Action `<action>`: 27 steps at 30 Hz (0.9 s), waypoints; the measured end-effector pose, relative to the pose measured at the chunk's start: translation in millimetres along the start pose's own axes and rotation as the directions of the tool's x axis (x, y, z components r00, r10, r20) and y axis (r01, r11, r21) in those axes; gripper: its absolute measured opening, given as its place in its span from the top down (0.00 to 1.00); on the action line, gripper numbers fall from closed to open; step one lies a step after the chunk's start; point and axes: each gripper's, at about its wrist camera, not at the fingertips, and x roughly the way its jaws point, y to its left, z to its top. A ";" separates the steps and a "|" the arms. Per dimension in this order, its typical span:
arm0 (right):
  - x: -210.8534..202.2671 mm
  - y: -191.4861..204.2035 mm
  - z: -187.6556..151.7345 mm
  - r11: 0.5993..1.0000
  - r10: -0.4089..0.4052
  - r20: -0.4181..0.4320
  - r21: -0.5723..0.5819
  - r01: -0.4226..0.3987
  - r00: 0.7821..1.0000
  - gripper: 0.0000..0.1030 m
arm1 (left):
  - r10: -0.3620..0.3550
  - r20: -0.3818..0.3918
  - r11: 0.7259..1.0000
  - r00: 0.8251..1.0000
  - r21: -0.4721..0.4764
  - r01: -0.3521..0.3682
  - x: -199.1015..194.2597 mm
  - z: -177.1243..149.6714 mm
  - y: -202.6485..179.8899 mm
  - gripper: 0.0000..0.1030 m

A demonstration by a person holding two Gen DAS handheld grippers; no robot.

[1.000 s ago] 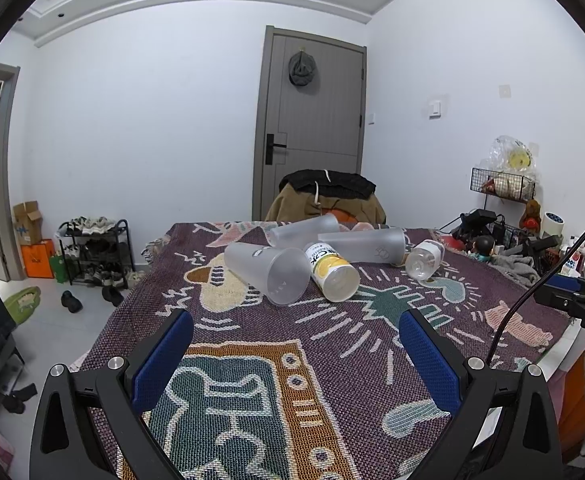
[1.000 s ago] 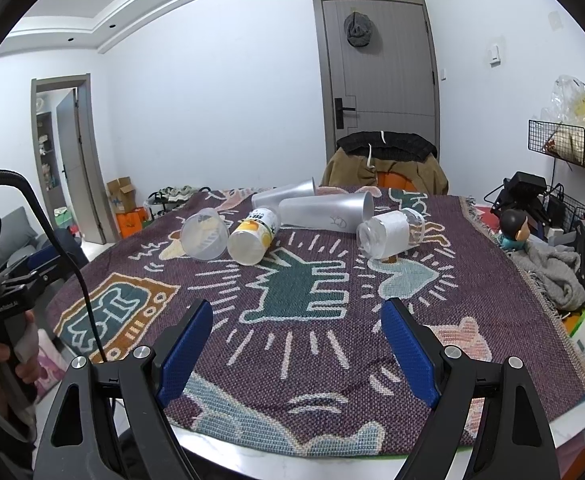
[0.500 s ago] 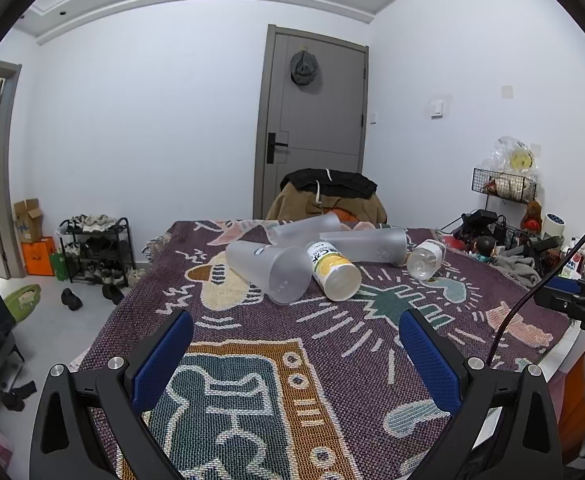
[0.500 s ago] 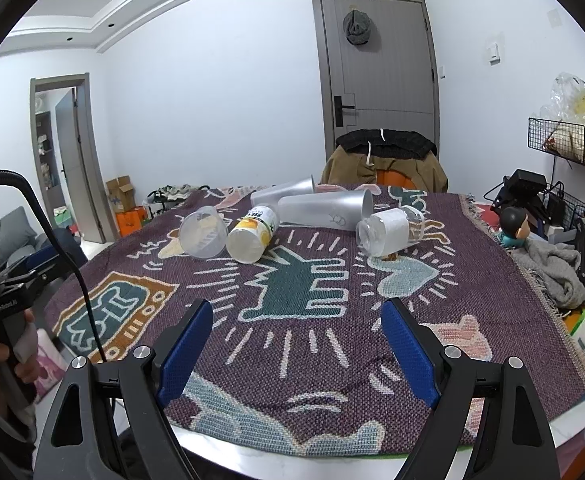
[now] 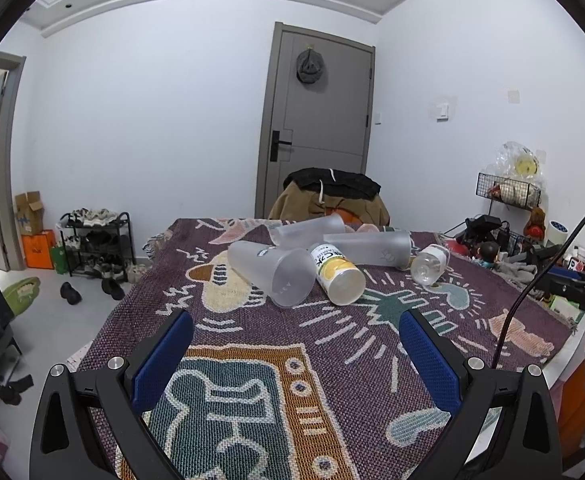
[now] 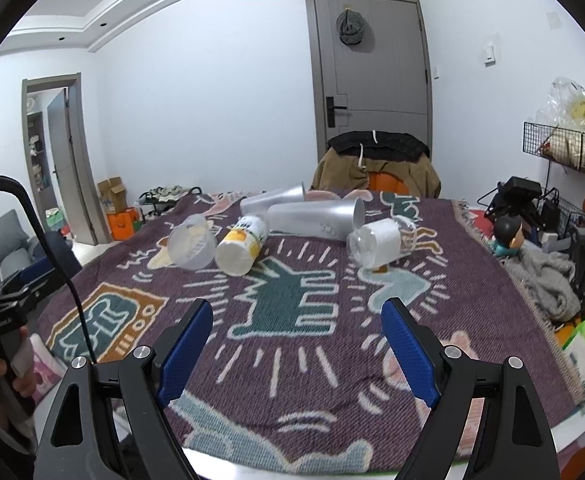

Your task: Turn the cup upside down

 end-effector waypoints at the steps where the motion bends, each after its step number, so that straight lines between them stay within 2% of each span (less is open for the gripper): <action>1: 2.1 -0.8 4.0 1.000 -0.003 -0.005 0.008 0.003 1.000 0.17 | 0.001 -0.003 1.000 1.000 -0.003 -0.001 1.7 1.7 1.7 0.00; 9: 27.1 0.8 33.7 0.999 -0.019 -0.043 0.026 0.020 0.999 0.17 | 0.021 -0.011 0.998 1.000 -0.062 -0.022 19.5 13.1 15.8 0.00; 16: 61.7 4.6 60.9 0.996 0.047 -0.107 0.074 -0.039 0.993 0.17 | 0.022 -0.015 0.997 1.000 -0.071 -0.023 32.0 18.6 22.2 0.00; 23: 104.0 22.3 83.3 0.993 0.107 -0.195 0.079 -0.093 0.975 0.17 | 0.024 -0.048 0.995 0.999 -0.100 -0.029 46.9 24.3 32.2 0.00; 27: 128.1 29.1 91.8 0.987 0.149 -0.249 0.103 -0.127 0.957 0.17 | 0.033 -0.058 0.994 0.998 -0.101 -0.038 52.3 26.8 37.6 0.00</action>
